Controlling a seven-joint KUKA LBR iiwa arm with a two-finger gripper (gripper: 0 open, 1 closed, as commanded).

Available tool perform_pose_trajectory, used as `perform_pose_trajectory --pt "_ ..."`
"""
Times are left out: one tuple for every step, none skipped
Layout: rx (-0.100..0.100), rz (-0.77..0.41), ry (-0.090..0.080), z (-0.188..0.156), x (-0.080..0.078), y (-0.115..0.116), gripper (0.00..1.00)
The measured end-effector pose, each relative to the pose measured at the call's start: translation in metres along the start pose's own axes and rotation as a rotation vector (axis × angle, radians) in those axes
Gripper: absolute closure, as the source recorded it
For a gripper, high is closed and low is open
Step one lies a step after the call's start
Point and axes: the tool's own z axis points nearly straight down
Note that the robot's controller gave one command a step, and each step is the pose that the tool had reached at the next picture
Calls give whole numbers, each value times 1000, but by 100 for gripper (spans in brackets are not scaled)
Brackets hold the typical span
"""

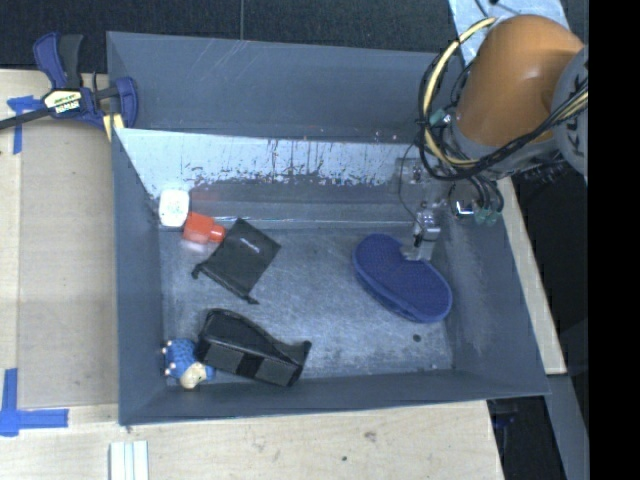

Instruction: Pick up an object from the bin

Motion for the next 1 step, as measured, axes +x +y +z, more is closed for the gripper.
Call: perform_pose_trajectory --pt "0 160 -2 65 -8 -8 0"
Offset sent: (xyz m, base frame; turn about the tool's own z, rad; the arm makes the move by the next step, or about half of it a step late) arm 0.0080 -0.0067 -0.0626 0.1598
